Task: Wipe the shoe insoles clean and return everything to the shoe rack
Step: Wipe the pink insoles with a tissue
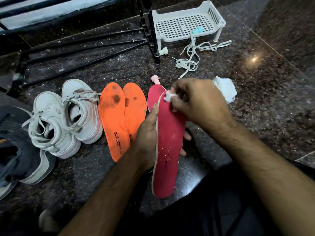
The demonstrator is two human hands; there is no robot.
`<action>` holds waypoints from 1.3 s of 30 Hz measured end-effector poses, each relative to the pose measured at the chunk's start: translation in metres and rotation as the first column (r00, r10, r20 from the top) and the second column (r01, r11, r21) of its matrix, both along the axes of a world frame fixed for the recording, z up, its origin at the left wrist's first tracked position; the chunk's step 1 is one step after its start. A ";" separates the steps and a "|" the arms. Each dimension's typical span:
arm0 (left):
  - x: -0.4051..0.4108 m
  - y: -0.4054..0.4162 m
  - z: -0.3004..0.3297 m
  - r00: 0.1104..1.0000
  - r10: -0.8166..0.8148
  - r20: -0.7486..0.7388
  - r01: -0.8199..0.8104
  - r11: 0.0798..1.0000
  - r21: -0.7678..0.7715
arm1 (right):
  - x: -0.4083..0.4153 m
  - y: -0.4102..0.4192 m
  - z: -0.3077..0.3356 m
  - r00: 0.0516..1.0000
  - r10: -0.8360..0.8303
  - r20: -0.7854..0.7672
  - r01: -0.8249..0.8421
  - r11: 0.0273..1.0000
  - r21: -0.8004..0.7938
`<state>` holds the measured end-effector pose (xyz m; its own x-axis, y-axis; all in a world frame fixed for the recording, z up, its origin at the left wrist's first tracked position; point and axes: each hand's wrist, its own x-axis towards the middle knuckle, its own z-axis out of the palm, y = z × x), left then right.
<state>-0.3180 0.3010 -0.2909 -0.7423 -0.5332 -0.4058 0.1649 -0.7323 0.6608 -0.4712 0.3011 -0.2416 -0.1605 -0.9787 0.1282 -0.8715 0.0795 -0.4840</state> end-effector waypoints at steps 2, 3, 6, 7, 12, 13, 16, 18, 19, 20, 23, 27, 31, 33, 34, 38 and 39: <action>0.000 0.003 -0.003 0.999 -0.001 0.035 0.001 1.000 -0.001 | -0.005 -0.004 0.003 1.000 -0.027 0.014 0.027 1.000 0.004; 0.000 0.003 -0.003 0.999 0.007 0.043 -0.007 1.000 0.004 | -0.002 -0.003 0.003 1.000 -0.002 0.017 0.001 1.000 0.028; 0.000 -0.001 -0.004 0.998 0.056 0.025 -0.057 0.998 0.036 | 0.016 0.010 0.000 0.992 0.123 0.038 -0.127 0.984 0.122; 0.001 -0.003 -0.004 0.997 0.069 0.022 -0.069 0.997 0.042 | 0.020 0.013 -0.001 0.987 0.148 0.053 -0.155 0.976 0.151; 0.000 -0.001 -0.006 1.000 0.021 0.013 -0.021 0.999 0.024 | -0.002 0.008 0.000 0.997 0.003 0.079 -0.013 0.992 0.123; 0.000 -0.001 -0.007 1.000 0.022 0.017 -0.022 1.000 0.022 | -0.005 0.007 0.000 0.997 -0.031 0.073 0.025 0.995 0.092; 0.001 -0.001 -0.008 0.999 0.042 0.019 -0.043 0.998 0.054 | 0.009 0.012 -0.002 0.997 0.030 0.067 -0.037 0.994 0.104; 0.001 -0.003 -0.009 0.998 0.066 0.020 -0.068 0.995 0.070 | 0.023 0.017 -0.007 0.988 0.131 0.081 -0.143 0.976 0.163; 0.001 -0.003 -0.008 0.997 0.071 0.014 -0.072 0.995 0.065 | 0.025 0.017 -0.008 0.987 0.138 0.080 -0.150 0.974 0.172; 0.001 -0.003 -0.007 0.998 0.067 0.004 -0.067 0.996 0.054 | 0.021 0.016 -0.008 0.991 0.112 0.068 -0.122 0.979 0.166; 0.000 -0.002 -0.005 0.999 0.033 0.007 -0.033 0.999 0.018 | 0.001 0.008 -0.002 0.999 -0.042 0.016 0.040 0.992 0.121; -0.003 0.000 -0.008 0.995 0.085 0.053 -0.086 0.996 0.029 | 0.011 0.011 -0.002 0.999 -0.034 -0.015 0.035 0.991 0.127; -0.003 0.000 -0.009 0.987 0.156 0.043 -0.159 0.984 0.082 | 0.029 0.021 -0.004 0.993 0.097 -0.069 -0.082 0.978 0.191; -0.003 -0.001 -0.007 0.991 0.130 0.035 -0.131 0.991 0.028 | 0.016 0.016 0.001 0.995 0.017 -0.100 0.000 0.986 0.166; -0.004 -0.001 -0.008 0.994 0.109 0.031 -0.109 0.994 0.002 | 0.008 0.014 0.004 0.992 -0.033 -0.118 0.050 0.989 0.140; -0.006 0.001 -0.009 0.989 0.130 0.063 -0.131 0.991 -0.003 | 0.010 0.015 0.003 0.979 -0.056 -0.194 0.072 0.994 0.078; -0.006 0.002 -0.009 0.987 0.147 0.068 -0.148 0.989 0.019 | 0.019 0.018 0.000 0.983 0.005 -0.182 0.018 0.992 0.123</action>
